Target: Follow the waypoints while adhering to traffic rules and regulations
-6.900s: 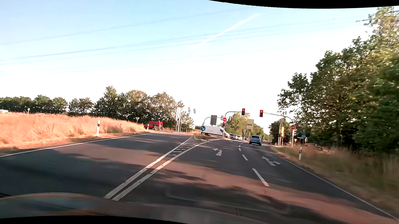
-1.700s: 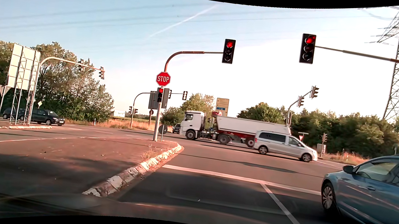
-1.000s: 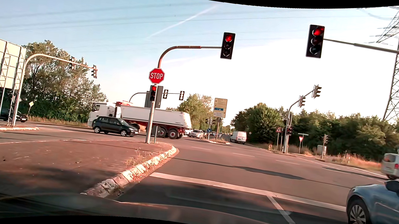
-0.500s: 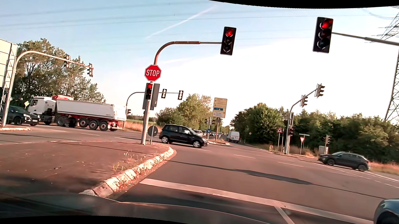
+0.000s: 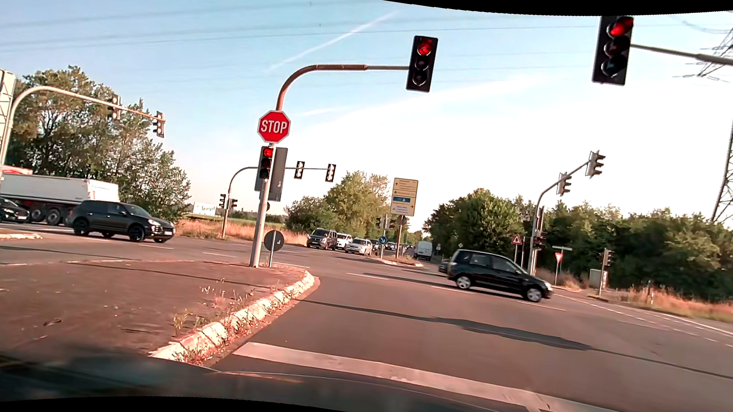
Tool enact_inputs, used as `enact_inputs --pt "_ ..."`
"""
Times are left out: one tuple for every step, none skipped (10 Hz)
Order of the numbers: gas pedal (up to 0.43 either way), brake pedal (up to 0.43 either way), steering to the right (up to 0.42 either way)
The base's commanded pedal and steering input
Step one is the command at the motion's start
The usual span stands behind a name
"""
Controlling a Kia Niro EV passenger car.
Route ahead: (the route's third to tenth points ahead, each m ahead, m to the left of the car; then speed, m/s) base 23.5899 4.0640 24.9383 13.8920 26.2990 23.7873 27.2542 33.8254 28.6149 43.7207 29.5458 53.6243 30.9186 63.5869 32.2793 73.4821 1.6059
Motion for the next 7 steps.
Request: enact_inputs --pt "0.0 0.159 -0.002" --pt "0.0 0.171 -0.002" --pt "0.0 0.183 -0.002" --pt "0.0 0.195 -0.002" --pt "0.0 0.207 -0.002" --pt "0.0 0.207 -0.002" --pt "0.0 0.207 -0.002"
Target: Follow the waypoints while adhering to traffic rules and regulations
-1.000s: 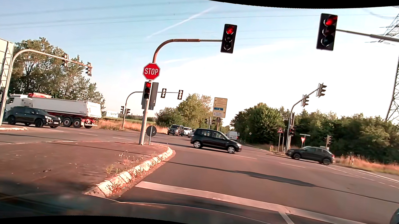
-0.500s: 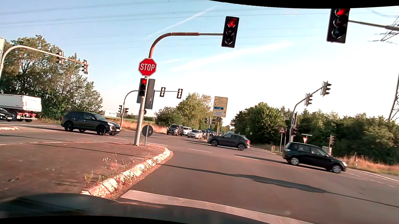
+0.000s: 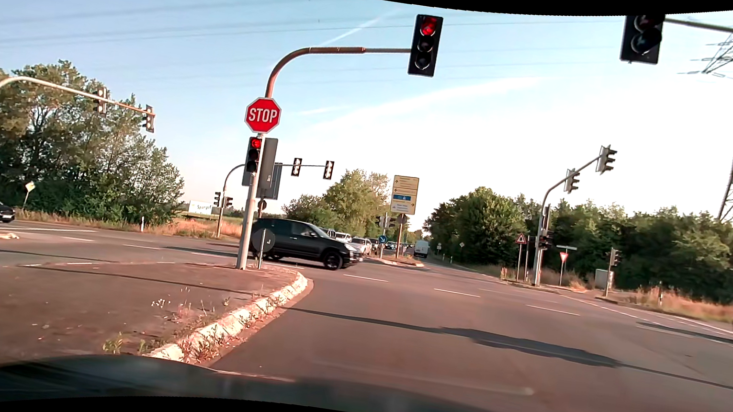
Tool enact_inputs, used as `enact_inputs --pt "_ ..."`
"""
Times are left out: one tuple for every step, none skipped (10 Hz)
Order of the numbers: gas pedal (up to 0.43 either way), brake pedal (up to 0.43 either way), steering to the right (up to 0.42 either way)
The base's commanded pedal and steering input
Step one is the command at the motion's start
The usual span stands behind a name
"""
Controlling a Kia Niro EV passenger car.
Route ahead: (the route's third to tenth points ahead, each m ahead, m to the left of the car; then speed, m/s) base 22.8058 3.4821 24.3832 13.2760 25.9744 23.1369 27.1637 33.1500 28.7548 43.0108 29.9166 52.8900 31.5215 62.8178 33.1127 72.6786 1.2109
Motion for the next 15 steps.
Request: enact_inputs --pt "0.0 0.213 -0.002" --pt "0.0 0.213 -0.002" --pt "0.0 0.22 -0.002" --pt "0.0 0.22 -0.002" --pt "0.0 0.22 -0.002" --pt "0.0 0.22 -0.002" --pt "0.0 0.226 -0.002" --pt "0.0 0.226 -0.002" --pt "0.0 0.22 -0.002" --pt "0.0 0.22 -0.002" --pt "0.0 0.213 -0.002" --pt "0.0 0.213 -0.002" --pt "0.0 0.207 -0.002" --pt "0.0 0.213 -0.002" --pt "0.0 0.207 -0.002"
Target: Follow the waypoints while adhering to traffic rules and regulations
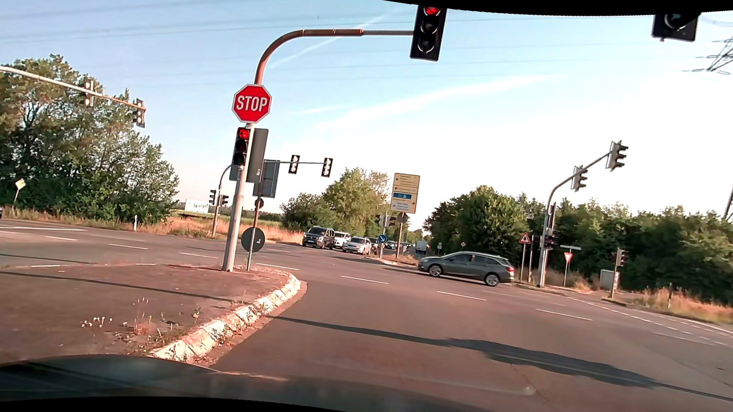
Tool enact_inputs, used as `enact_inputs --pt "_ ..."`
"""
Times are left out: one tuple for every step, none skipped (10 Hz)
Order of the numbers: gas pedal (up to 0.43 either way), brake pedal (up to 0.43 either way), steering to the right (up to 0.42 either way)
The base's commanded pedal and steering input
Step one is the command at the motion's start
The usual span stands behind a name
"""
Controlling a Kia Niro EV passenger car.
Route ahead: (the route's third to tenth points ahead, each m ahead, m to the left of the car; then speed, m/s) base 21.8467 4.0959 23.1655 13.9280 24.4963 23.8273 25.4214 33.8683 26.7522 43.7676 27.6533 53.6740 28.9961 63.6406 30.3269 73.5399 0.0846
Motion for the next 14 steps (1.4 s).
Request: enact_inputs --pt "0.0 0.201 -0.002" --pt "0.0 0.207 -0.002" --pt "0.0 0.213 -0.002" --pt "0.0 0.213 -0.002" --pt "0.0 0.226 -0.002" --pt "0.0 0.232 -0.002" --pt "0.0 0.238 -0.002" --pt "0.0 0.244 -0.002" --pt "0.0 0.262 -0.002" --pt "0.0 0.268 -0.002" --pt "0.0 0.268 -0.002" --pt "0.0 0.274 -0.002" --pt "0.0 0.274 -0.002" --pt "0.0 0.274 -0.002"
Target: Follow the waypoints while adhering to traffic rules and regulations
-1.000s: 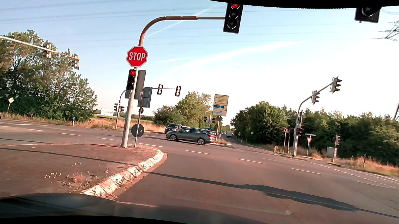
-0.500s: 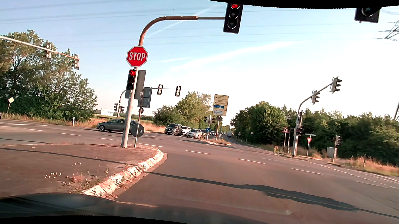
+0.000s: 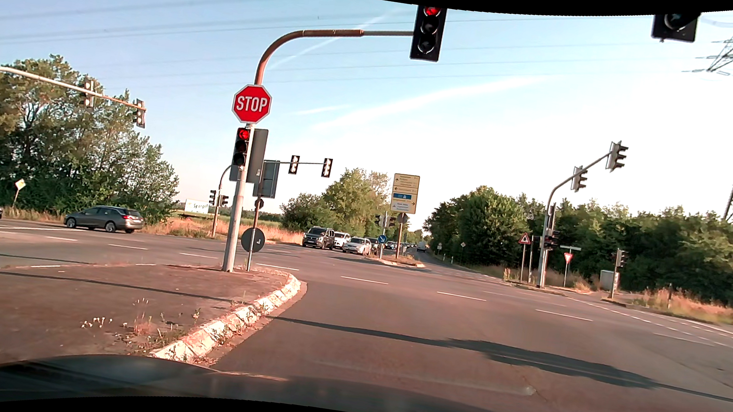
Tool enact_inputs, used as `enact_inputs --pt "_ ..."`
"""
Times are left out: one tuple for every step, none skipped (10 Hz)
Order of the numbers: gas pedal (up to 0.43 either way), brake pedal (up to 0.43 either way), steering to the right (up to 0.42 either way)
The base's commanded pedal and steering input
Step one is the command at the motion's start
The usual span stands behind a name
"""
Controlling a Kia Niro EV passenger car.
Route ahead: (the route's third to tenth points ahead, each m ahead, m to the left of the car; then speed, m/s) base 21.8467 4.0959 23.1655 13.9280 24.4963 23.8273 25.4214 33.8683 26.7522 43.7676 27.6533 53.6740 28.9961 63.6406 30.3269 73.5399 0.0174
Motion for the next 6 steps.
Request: enact_inputs --pt "0.0 0.274 -0.002" --pt "0.0 0.28 -0.002" --pt "0.0 0.28 -0.002" --pt "0.0 0.28 -0.002" --pt "0.0 0.28 -0.002" --pt "0.0 0.28 -0.002"
